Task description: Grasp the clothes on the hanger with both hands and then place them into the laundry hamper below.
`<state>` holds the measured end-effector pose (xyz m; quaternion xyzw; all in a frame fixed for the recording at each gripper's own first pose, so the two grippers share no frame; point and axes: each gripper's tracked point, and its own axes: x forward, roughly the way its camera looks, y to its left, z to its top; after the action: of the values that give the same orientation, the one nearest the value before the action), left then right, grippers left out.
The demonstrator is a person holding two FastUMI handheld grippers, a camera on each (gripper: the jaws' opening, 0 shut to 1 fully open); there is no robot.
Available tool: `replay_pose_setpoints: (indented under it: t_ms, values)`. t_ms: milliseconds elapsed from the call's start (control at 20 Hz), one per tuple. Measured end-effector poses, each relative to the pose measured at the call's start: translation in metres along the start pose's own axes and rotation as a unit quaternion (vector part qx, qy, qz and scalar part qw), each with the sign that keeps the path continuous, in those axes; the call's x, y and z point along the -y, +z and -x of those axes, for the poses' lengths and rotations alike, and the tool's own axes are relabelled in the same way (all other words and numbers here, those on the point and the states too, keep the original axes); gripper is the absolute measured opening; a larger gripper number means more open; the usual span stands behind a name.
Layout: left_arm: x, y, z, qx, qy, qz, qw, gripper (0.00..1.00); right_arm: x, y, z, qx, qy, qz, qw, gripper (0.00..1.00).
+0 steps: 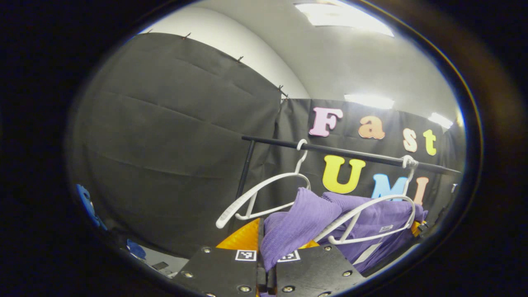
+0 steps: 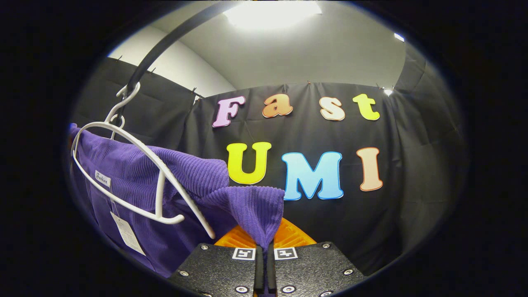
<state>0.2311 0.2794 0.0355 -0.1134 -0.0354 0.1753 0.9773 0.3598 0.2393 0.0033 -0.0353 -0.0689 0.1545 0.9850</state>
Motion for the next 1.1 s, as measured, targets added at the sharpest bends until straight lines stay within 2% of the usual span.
replay_pose_setpoints:
  t_ms: [350, 700, 900, 1100]
  values:
    - [0.001, -0.024, 0.007, -0.021, 0.006, 0.008, 1.000, 0.00, 0.003, -0.021, -0.005, -0.018, 0.002, -0.008, 1.000, 0.02]
    - [-0.007, -0.061, 0.021, -0.047, 0.013, 0.036, 0.998, 0.00, 0.003, -0.042, 0.011, -0.054, 0.003, 0.017, 0.998, 0.02]
    - [-0.016, -0.086, 0.035, -0.065, 0.005, 0.042, 0.997, 0.00, 0.001, -0.045, 0.032, -0.070, -0.006, 0.026, 0.997, 0.02]
    - [-0.024, -0.110, 0.059, -0.089, -0.021, 0.046, 0.995, 0.00, -0.012, -0.051, 0.075, -0.108, -0.007, 0.042, 0.993, 0.02]
